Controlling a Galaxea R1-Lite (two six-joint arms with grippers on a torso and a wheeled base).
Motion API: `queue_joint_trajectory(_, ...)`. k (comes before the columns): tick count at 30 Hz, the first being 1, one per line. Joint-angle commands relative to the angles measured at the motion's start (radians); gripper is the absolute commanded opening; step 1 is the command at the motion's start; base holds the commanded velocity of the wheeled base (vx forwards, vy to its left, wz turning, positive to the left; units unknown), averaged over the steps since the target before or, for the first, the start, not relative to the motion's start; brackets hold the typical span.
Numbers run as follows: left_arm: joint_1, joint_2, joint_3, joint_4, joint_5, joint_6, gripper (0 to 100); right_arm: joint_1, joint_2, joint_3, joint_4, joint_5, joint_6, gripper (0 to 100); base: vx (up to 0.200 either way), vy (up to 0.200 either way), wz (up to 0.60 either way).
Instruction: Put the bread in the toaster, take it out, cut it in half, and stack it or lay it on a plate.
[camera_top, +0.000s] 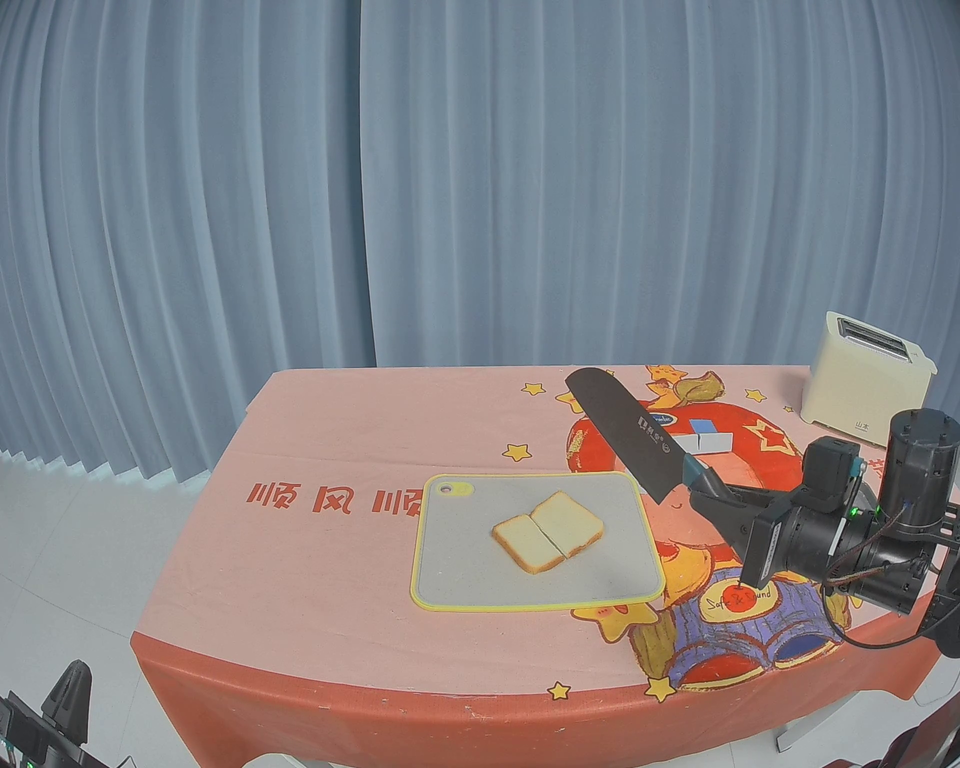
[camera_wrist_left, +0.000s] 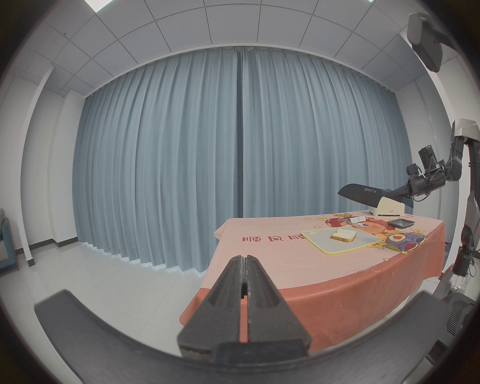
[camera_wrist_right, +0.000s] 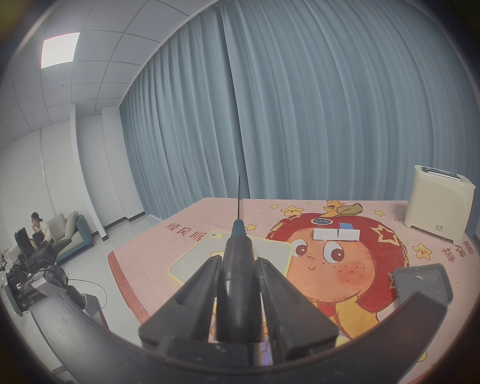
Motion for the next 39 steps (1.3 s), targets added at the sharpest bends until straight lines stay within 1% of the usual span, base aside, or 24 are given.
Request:
queue_joint_trajectory(1, 0.000, 0.002, 0.018, -0.001, 0.000, 0.001, 0, 0.001, 0.001, 0.000, 0.000, 0.000, 0.000, 0, 0.000, 0.000, 0.00)
queue_joint_trajectory(24, 0.000, 0.002, 0.018, -0.001, 0.000, 0.000, 0, 0.007, -0.008, 0.005, -0.006, 0.000, -0.003, 0, 0.000, 0.000, 0.00)
queue_joint_trajectory(37, 0.000, 0.004, 0.018, -0.001, 0.000, 0.000, 0, 0.001, -0.025, -0.004, -0.005, 0.001, -0.002, 0, 0.000, 0.000, 0.00)
queue_joint_trajectory(39, 0.000, 0.002, 0.018, -0.001, 0.000, 0.000, 0, -0.013, -0.025, -0.004, -0.003, 0.003, -0.002, 0, 0.000, 0.000, 0.00)
